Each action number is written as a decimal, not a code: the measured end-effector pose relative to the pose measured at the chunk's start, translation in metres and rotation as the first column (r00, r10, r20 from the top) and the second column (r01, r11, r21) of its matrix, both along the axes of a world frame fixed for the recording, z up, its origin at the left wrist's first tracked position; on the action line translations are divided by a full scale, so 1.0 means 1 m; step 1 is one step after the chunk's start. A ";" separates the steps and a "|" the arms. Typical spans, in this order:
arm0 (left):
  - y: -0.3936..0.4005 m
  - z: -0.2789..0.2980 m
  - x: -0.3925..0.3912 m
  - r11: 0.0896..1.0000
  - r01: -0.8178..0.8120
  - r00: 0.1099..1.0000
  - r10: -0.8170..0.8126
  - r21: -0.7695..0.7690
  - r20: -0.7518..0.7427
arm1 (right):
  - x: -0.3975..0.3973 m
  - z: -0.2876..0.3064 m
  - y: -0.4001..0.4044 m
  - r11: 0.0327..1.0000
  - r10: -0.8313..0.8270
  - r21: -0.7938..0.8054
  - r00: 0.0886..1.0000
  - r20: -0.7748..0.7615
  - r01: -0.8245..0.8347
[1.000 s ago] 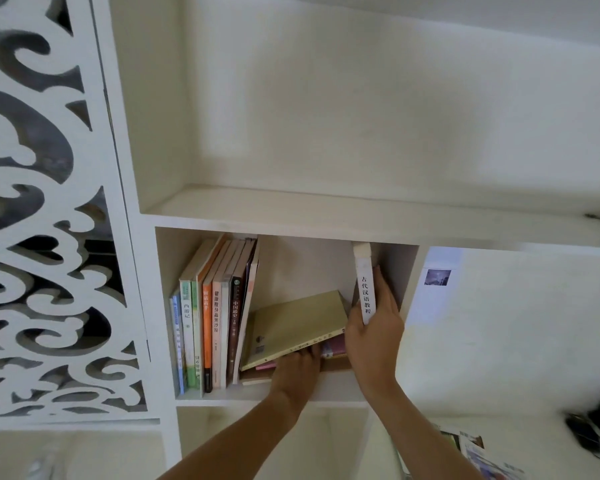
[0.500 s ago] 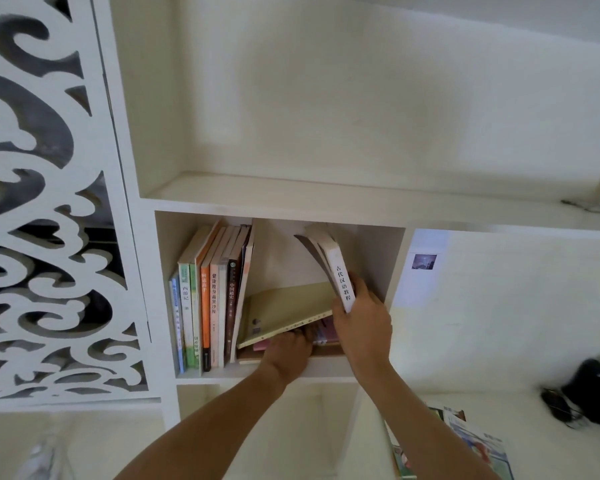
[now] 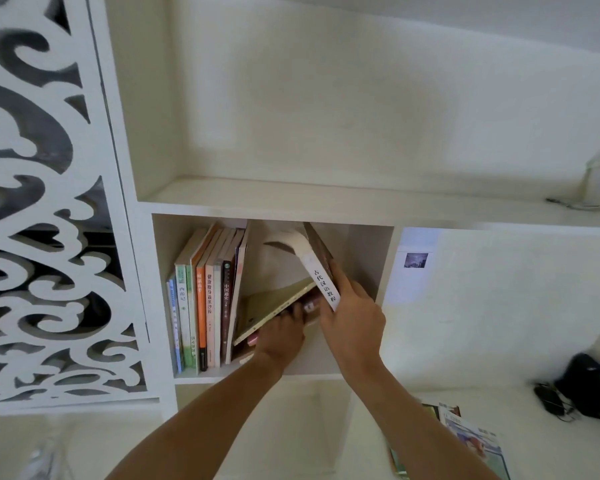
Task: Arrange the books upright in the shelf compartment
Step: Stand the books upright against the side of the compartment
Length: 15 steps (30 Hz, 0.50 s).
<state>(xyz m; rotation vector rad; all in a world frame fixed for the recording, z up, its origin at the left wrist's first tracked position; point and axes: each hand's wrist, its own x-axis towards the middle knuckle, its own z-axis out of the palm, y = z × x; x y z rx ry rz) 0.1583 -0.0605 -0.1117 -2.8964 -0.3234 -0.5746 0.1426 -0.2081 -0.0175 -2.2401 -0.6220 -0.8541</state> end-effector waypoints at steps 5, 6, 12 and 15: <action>0.005 0.017 -0.018 0.888 0.043 0.946 0.111 -0.458 0.305 | 0.006 -0.019 0.000 0.996 0.014 0.089 1.000 -0.016 -0.012; 0.008 0.020 -0.023 0.853 0.065 0.921 0.149 -0.518 0.361 | 0.009 -0.025 0.001 0.992 0.020 0.125 0.999 -0.046 -0.014; 0.011 0.024 -0.046 0.744 0.084 0.794 0.351 -0.662 0.496 | 0.019 -0.062 0.024 0.955 0.064 0.295 0.965 -0.254 0.014; -0.002 0.031 -0.048 0.689 0.079 0.753 0.431 -0.720 0.496 | 0.018 -0.073 0.046 0.922 0.166 0.385 0.937 -0.308 -0.037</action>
